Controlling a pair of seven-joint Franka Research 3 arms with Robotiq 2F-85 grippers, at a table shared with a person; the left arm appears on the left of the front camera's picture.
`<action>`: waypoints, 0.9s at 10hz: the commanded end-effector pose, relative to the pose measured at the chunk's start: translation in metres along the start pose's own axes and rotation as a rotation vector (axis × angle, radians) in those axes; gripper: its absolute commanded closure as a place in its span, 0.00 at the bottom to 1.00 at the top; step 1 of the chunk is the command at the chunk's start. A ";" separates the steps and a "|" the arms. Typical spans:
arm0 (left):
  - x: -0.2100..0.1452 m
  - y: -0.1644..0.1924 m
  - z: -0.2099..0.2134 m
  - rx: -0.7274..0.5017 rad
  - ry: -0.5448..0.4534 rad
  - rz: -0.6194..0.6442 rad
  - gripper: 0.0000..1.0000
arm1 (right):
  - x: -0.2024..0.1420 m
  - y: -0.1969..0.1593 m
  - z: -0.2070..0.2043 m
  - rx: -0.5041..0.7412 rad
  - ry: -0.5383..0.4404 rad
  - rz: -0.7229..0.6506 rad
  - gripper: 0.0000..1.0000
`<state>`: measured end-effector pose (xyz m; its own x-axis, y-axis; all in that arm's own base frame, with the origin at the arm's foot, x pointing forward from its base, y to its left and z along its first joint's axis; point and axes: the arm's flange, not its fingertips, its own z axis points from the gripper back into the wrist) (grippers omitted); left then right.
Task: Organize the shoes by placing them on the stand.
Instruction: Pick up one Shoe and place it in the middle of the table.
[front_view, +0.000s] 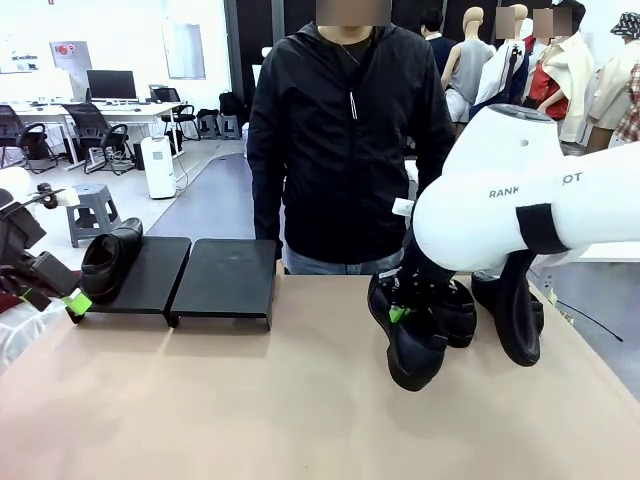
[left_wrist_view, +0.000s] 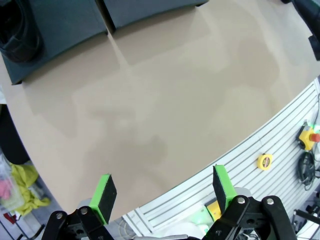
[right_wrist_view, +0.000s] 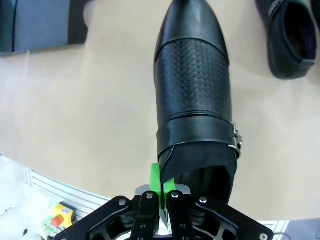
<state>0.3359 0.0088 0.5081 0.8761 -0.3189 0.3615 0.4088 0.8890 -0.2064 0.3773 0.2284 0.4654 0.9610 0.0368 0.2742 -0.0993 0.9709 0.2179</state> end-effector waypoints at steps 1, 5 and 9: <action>-0.003 0.000 -0.003 0.009 -0.006 0.007 0.00 | -0.019 0.031 -0.023 0.001 -0.055 0.032 1.00; -0.003 0.000 -0.003 0.009 -0.006 0.007 0.00 | -0.062 0.109 -0.093 0.065 -0.050 0.081 1.00; -0.003 0.000 -0.003 0.009 -0.006 0.007 0.00 | -0.050 0.145 -0.126 0.145 0.018 0.085 1.00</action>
<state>0.3359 0.0088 0.5082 0.8761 -0.3190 0.3615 0.4088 0.8890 -0.2063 0.3344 0.3852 0.3583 0.9592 0.1399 0.2455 -0.2131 0.9287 0.3036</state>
